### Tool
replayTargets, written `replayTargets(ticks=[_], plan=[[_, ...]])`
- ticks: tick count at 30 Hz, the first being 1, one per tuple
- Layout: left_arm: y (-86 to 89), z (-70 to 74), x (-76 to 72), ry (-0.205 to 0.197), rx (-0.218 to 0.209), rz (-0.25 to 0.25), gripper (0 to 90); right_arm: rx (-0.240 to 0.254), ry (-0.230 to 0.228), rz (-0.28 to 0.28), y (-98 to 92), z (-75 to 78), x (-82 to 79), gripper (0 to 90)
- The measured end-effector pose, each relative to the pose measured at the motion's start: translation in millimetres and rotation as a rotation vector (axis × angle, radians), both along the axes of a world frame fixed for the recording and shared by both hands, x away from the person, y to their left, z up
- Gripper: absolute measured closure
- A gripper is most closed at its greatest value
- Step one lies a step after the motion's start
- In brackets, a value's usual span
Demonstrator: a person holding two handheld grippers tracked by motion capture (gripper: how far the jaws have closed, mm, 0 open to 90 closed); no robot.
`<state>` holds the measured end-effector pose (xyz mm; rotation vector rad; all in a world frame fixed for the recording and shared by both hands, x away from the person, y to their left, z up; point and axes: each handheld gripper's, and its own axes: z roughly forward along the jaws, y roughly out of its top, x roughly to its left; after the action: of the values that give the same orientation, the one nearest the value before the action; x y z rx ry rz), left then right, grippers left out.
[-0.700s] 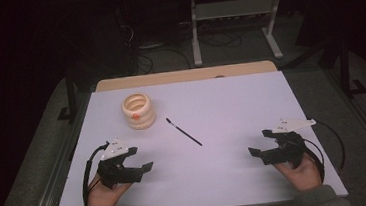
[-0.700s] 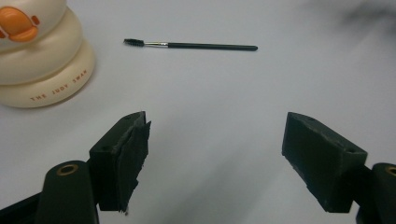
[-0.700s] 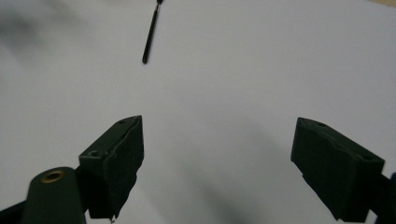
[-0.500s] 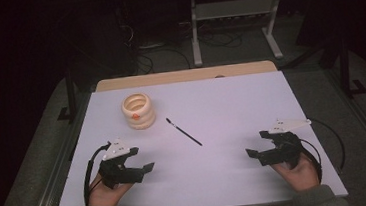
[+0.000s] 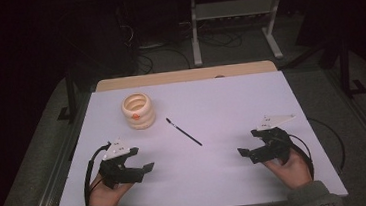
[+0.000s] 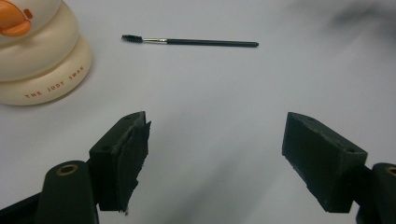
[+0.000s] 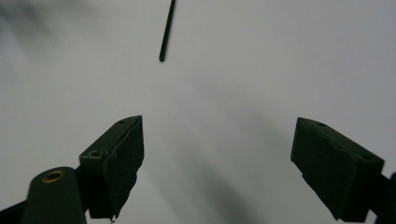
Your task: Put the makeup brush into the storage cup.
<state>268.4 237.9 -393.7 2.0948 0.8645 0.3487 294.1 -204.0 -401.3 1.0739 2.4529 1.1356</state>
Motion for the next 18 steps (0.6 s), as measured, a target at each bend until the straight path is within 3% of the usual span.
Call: replayTargets(ticks=[15, 18], plan=[[3.2, 0.5, 1.4, -0.006, 0.008, -0.004, 22.3, -0.029, 0.012, 0.036, 28.0, 24.0, 22.0, 20.2], [1.9, 0.0, 1.8, -0.011, -0.008, 0.001, 22.3, -0.042, 0.021, 0.05, 38.5, 29.5, 30.9, 20.4]])
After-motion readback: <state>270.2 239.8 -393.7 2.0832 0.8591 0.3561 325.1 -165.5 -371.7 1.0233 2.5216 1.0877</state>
